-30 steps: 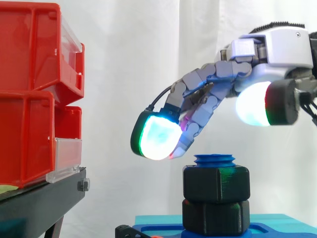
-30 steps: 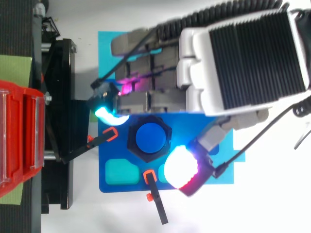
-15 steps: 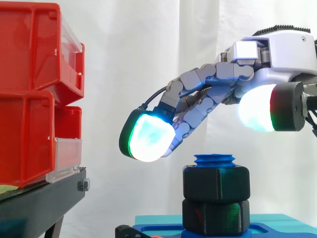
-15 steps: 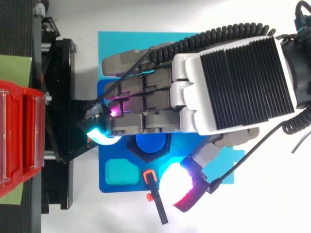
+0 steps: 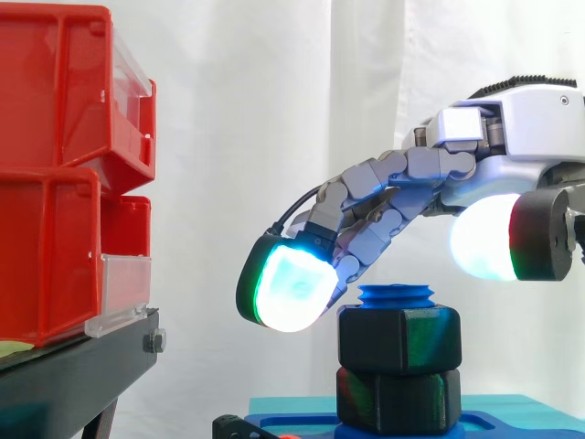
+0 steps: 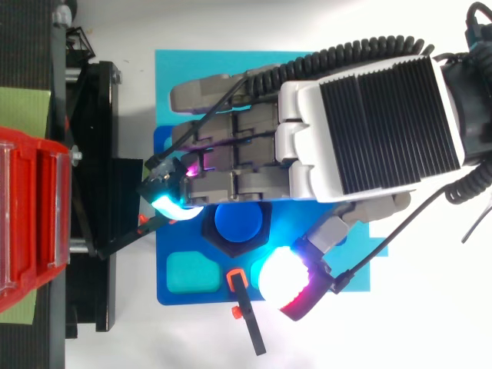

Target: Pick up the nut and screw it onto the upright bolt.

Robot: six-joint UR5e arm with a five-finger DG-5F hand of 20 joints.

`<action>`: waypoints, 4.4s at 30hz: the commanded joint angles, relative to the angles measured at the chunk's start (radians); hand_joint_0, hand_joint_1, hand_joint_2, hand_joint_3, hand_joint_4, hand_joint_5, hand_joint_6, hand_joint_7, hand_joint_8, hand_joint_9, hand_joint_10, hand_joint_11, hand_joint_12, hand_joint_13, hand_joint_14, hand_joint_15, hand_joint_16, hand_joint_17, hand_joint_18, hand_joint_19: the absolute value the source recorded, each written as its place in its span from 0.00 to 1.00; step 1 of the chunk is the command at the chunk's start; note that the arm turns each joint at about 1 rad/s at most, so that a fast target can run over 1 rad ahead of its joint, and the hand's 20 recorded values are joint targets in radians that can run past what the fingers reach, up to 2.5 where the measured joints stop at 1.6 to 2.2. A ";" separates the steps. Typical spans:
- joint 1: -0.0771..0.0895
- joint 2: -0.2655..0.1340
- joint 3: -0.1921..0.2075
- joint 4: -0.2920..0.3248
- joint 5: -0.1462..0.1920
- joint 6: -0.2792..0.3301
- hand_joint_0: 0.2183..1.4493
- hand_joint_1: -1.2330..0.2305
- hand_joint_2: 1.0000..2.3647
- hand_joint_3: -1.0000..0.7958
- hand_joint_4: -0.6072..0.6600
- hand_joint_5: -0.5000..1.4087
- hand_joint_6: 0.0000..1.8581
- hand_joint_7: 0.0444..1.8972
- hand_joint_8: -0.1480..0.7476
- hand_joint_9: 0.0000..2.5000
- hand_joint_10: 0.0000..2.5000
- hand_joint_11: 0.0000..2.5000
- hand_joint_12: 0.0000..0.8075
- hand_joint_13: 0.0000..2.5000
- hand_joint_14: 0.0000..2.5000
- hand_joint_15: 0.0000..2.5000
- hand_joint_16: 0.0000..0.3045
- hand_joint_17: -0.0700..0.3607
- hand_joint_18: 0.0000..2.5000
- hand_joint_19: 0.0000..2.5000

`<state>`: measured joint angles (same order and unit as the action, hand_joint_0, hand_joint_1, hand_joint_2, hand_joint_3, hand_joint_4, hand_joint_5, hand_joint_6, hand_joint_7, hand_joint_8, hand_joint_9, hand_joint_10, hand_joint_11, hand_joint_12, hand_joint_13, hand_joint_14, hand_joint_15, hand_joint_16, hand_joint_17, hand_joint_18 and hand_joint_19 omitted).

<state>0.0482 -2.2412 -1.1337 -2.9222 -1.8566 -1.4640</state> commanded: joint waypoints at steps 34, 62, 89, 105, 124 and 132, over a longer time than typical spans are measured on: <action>-0.033 0.000 -0.001 -0.017 -0.021 -0.018 0.25 0.61 0.00 0.28 0.56 0.30 0.27 0.82 0.43 0.51 0.00 0.00 0.17 0.41 0.00 0.00 0.05 0.24 0.29 0.05; -0.070 -0.001 0.078 -0.084 -0.069 -0.044 0.23 0.62 0.00 0.28 0.60 0.20 0.27 0.34 0.39 0.36 0.00 0.00 0.24 0.32 0.00 0.00 0.08 0.28 0.20 0.02; 0.012 -0.043 0.078 -0.049 0.000 0.013 0.21 0.67 0.00 0.28 0.59 0.20 0.27 0.39 0.38 0.25 0.00 0.00 0.31 0.23 0.00 0.00 0.09 0.30 0.06 0.00; 0.015 -0.041 0.061 -0.054 0.000 0.011 0.21 0.67 0.00 0.28 0.62 0.23 0.27 0.58 0.40 0.24 0.00 0.00 0.31 0.23 0.00 0.00 0.09 0.30 0.06 0.00; -0.013 -0.041 0.063 -0.054 -0.024 -0.010 0.23 0.64 0.00 0.28 0.59 0.25 0.28 0.75 0.42 0.30 0.00 0.00 0.27 0.29 0.00 0.00 0.08 0.28 0.14 0.00; -0.025 -0.043 0.063 -0.051 -0.036 -0.018 0.24 0.62 0.00 0.28 0.59 0.28 0.27 0.85 0.43 0.40 0.00 0.00 0.22 0.35 0.00 0.00 0.07 0.27 0.21 0.02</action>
<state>0.0270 -2.2831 -1.0708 -2.9742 -1.8890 -1.4794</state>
